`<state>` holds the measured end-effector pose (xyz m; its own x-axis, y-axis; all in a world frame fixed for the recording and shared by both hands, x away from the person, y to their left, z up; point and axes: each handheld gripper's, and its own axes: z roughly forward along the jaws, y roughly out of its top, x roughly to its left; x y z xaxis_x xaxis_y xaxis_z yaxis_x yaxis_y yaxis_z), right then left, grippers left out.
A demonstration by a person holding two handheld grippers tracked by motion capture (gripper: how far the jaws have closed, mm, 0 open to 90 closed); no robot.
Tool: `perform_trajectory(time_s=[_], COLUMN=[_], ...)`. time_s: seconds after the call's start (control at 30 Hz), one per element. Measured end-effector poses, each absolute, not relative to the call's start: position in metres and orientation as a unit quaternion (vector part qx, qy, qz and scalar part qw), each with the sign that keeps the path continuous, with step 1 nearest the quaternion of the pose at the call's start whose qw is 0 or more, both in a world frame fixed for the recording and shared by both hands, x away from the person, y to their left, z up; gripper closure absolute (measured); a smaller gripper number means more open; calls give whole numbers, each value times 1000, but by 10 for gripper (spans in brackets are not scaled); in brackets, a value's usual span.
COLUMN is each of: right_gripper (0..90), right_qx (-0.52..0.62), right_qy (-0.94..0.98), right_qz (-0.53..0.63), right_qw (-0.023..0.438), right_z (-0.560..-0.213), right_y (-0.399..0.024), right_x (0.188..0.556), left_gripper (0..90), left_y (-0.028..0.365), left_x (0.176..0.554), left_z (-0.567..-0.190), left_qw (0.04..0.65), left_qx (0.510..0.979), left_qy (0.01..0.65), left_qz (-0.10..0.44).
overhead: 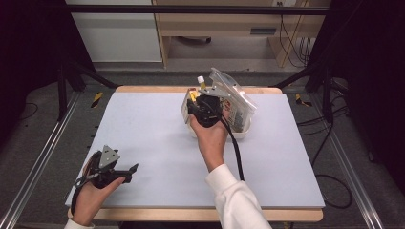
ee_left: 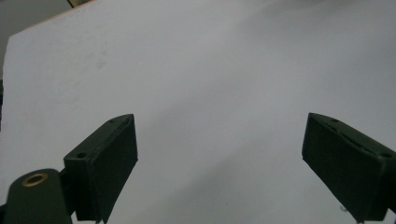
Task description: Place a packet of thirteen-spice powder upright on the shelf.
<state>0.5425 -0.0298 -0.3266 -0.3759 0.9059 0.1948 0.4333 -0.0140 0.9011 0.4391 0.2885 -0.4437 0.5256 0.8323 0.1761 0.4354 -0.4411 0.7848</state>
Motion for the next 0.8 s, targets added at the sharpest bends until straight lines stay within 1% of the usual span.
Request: perform_trajectory(time_s=[0.4, 0.8], right_gripper=[673, 673], right_qx=[519, 530], right_qy=[656, 654], right_qz=[484, 461], right_qw=[257, 280], right_z=[-329, -339], right_y=[-38, -25], right_x=[548, 555], left_gripper=[100, 100], left_y=[288, 288], left_x=[439, 439], left_z=[-443, -443], left_qw=[353, 353], left_qx=[798, 800], left_qy=[395, 393], left_qz=[285, 284])
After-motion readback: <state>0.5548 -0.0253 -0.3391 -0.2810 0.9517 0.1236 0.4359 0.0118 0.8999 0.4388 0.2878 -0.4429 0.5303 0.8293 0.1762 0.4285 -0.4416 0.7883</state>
